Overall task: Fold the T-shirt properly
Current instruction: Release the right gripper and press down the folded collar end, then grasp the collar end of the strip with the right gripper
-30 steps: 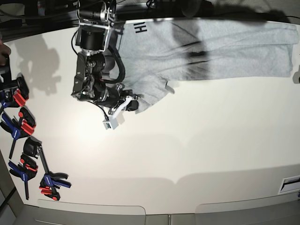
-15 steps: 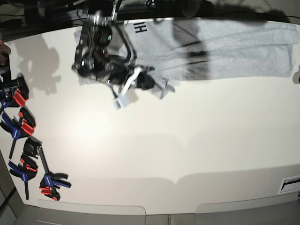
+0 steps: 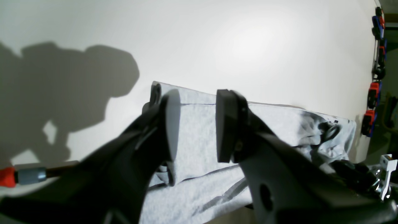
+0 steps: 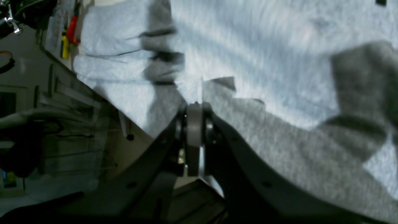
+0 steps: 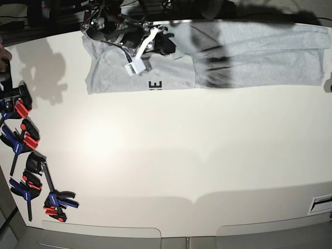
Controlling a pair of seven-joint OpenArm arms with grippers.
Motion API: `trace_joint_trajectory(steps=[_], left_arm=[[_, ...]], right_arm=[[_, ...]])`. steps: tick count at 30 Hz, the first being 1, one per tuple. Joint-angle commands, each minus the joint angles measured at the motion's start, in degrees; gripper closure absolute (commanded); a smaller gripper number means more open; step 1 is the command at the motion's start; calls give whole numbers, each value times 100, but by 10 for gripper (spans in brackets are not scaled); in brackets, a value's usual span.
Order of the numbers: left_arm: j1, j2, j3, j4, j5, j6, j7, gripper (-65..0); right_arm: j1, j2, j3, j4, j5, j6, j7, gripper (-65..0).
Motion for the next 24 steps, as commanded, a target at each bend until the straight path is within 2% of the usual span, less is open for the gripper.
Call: trace_joint_trajectory(steps=[1, 2, 3, 5, 6, 7, 11, 14, 16, 18, 21, 24], left_arm=[[-46, -208, -61, 61, -121, -47, -85, -181], [-46, -208, -61, 61, -121, -47, -96, -181], [-46, -208, -61, 61, -121, -47, -129, -181], [-46, -208, -61, 61, -121, -47, -245, -181], [-46, -208, -61, 61, -121, -47, -310, -181], [-46, -208, -66, 61, -121, -47, -343, -182], [-44, -208, -302, 61, -121, -47, -339, -182], [-44, -208, -802, 61, -121, -47, -337, -182], [-33, -208, -1143, 61, -121, -47, -271, -185], [22, -208, -1357, 61, -121, -47, -162, -235], [345, -177, -1381, 61, -121, -47, -173, -317], [682, 61, -1384, 61, -121, -47, -234, -330]], right_arm=[[13, -13, -13, 111, 173, 33, 107, 0], [13, -13, -13, 111, 173, 33, 111, 0], [13, -13, -13, 111, 186, 33, 116, -35], [13, -13, -13, 111, 428, 33, 114, -205], [15, -13, -13, 118, 566, 35, 111, -260], [20, -13, -13, 138, 719, 37, 114, -282], [96, -13, -2, 553, 1231, 144, 133, -281], [249, -13, -2, 1097, 1102, 190, 192, -280], [385, -13, 0, 1362, 640, 190, 376, -280], [496, -11, 0, 1440, -22, 168, 699, -280], [619, -7, 0, 1416, -887, -61, 994, -280], [616, 63, 0, 1416, -1401, -249, 1169, -280]])
